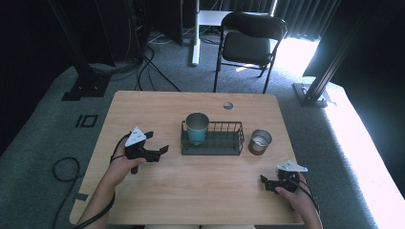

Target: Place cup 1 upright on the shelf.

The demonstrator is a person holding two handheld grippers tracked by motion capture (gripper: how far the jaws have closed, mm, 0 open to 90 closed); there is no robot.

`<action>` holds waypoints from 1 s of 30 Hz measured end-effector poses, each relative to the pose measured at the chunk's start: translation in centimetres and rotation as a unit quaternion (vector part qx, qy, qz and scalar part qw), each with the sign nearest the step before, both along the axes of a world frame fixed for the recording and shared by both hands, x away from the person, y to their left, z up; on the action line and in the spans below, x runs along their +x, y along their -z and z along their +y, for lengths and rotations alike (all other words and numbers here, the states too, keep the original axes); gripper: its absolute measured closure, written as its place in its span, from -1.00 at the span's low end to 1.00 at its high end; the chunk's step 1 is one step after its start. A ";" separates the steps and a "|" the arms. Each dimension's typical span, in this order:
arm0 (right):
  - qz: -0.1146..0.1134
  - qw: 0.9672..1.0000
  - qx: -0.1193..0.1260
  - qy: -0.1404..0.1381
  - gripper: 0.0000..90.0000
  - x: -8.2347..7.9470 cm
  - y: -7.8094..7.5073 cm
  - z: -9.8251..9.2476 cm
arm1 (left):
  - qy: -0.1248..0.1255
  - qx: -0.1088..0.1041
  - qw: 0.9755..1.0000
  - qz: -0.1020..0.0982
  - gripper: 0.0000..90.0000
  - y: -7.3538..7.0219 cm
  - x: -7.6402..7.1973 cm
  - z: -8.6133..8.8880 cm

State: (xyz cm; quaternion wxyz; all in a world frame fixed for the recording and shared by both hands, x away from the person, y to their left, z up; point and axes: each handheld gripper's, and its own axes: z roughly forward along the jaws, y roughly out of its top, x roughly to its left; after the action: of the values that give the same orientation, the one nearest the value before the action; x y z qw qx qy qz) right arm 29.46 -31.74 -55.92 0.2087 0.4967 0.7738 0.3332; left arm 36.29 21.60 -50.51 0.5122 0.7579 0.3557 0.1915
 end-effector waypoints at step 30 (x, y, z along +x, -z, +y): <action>0.000 1.000 0.000 0.000 -0.75 0.0 0.0 0.0 | -0.085 0.045 0.994 0.049 -0.82 2.8 -3.8 4.7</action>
State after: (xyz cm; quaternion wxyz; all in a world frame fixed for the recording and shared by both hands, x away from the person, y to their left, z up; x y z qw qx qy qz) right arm 29.47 -31.74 -55.92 0.2088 0.4965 0.7738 0.3333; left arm 32.49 26.27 -53.35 0.4415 0.7557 0.4344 0.2131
